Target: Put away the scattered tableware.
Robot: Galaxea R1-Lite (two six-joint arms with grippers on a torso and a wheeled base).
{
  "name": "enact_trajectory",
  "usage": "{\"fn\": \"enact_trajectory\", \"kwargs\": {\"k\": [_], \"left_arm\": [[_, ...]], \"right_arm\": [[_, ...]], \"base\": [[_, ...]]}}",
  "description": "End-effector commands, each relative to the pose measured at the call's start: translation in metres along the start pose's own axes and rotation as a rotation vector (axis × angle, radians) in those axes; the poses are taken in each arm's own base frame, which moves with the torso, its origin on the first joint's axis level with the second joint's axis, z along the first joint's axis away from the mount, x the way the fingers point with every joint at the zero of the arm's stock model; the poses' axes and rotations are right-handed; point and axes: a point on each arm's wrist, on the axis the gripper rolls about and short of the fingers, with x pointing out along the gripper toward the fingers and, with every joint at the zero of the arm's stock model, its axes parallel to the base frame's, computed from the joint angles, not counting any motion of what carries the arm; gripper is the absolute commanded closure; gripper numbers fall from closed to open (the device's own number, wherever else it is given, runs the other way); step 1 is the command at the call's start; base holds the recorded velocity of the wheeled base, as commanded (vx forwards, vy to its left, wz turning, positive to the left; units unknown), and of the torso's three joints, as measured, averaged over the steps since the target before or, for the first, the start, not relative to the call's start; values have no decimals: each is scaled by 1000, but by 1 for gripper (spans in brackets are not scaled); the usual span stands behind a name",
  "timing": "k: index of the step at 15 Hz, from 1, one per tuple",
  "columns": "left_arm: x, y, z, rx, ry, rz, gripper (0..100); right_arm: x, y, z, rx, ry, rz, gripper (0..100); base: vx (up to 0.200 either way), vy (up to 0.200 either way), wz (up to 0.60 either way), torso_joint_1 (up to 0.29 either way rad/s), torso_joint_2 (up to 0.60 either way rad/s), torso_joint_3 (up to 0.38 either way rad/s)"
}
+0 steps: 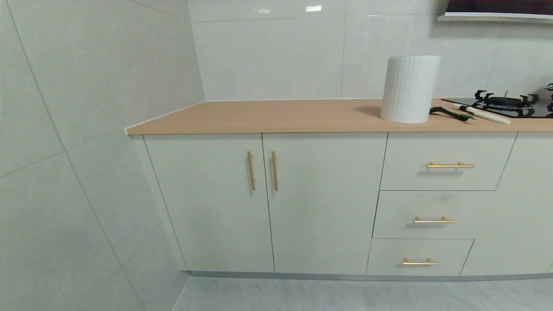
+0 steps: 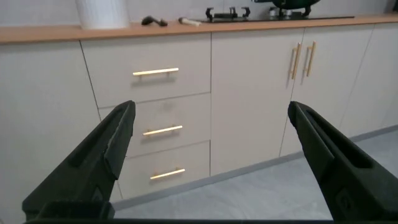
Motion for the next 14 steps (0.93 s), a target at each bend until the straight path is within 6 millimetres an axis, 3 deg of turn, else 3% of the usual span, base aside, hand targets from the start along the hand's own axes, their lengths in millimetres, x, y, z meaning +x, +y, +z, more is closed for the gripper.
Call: {"fn": "enact_trajectory", "kwargs": {"k": [1, 3, 4, 7, 9, 14], "left_arm": [[-11, -3, -17, 27, -34, 11, 0], [-3, -6, -38, 38, 46, -3, 0], [4, -8, -60, 51, 114, -38, 0], [17, -12, -96, 73, 105, -112, 0], [16, -13, -100, 52, 151, -163, 0], [16, -14, -102, 0, 173, -176, 0]], "right_arm": [[-2, 1, -9, -1, -3, -5, 0], [6, 9, -42, -28, 72, 93, 0], [14, 15, -62, -22, 104, 142, 0], [24, 26, -83, 7, 18, 346, 0], [22, 27, -92, -9, 100, 390, 0], [23, 27, -92, 38, 111, 390, 0]], "base": [[0, 0, 0, 0, 0, 0], [0, 0, 0, 0, 0, 0], [0, 0, 0, 0, 0, 0], [0, 0, 0, 0, 0, 0], [0, 0, 0, 0, 0, 0], [0, 0, 0, 0, 0, 0]]}}
